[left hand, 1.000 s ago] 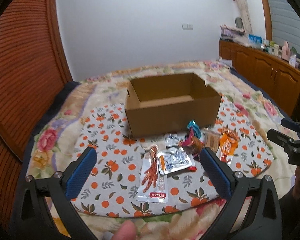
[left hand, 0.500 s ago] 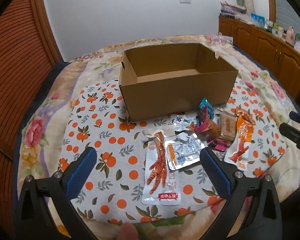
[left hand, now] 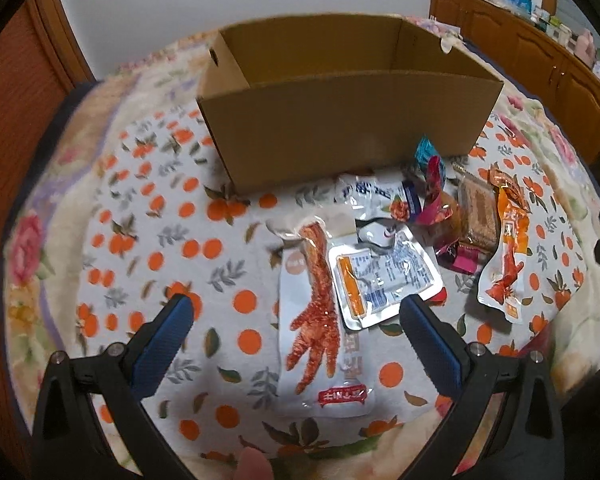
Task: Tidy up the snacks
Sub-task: 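Lower the left tool onto the white chicken-feet packet and close it while the right tool approaches the orange packet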
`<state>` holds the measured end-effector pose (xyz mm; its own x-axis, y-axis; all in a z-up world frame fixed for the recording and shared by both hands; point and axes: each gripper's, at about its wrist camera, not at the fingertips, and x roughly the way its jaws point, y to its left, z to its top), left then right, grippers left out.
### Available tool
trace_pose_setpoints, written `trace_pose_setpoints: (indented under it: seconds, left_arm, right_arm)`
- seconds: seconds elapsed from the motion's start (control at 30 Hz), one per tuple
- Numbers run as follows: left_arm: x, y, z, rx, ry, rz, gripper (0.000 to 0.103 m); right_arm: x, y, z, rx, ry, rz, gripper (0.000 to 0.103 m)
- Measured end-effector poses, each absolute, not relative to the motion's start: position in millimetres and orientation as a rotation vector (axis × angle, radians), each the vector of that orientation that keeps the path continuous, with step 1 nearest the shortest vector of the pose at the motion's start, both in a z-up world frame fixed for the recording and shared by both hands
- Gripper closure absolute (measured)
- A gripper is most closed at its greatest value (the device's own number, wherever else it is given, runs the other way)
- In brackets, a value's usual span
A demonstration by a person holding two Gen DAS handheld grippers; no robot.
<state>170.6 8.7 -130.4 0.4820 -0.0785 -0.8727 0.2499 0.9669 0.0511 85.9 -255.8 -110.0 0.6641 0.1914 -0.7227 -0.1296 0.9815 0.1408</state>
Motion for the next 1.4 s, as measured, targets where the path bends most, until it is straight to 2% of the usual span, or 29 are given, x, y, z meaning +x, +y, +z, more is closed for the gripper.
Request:
trace_pose_setpoints:
  seconds: [0.1, 0.27, 0.43, 0.67, 0.83, 0.87, 1.0, 1.03, 1.07, 1.1, 1.2, 1.4]
  left_arm:
    - [179, 10, -140, 0.149, 1.082, -0.218, 0.002]
    - [195, 20, -160, 0.071, 1.167, -0.212, 0.017]
    - [206, 31, -174, -0.033, 1.220, -0.214, 0.025]
    - [209, 25, -190, -0.056, 1.264, -0.240, 0.025]
    - [212, 26, -198, -0.090, 1.272, -0.256, 0.026]
    - [214, 27, -199, -0.103, 1.272, -0.255, 0.031]
    - [225, 33, -200, -0.136, 1.264, -0.274, 0.037]
    - [226, 31, -200, -0.134, 1.258, -0.297, 0.047]
    - [225, 30, -198, -0.133, 1.254, -0.313, 0.061]
    - [225, 27, -194, -0.118, 1.243, -0.320, 0.065]
    - [223, 20, -190, -0.048, 1.223, -0.316, 0.065]
    - [226, 28, -182, -0.088, 1.215, -0.337, 0.069]
  right_arm:
    - [93, -252, -121, 0.081, 0.868, 0.189, 0.004]
    - [108, -249, -144, 0.107, 0.954, 0.196, 0.013]
    - [120, -254, -165, 0.167, 1.037, 0.195, 0.015]
    - [129, -260, -184, 0.252, 1.112, 0.200, 0.020]
    - [140, -258, -196, 0.279, 1.145, 0.200, 0.020]
    - [142, -255, -197, 0.273, 1.144, 0.201, 0.020]
    - [148, -250, -198, 0.251, 1.130, 0.201, 0.020]
    - [149, -249, -198, 0.244, 1.128, 0.201, 0.020]
    - [149, -249, -198, 0.239, 1.126, 0.200, 0.020]
    - [151, -248, -198, 0.234, 1.123, 0.200, 0.020]
    - [152, -248, -199, 0.228, 1.119, 0.201, 0.020]
    - [155, -248, -199, 0.223, 1.118, 0.197, 0.020]
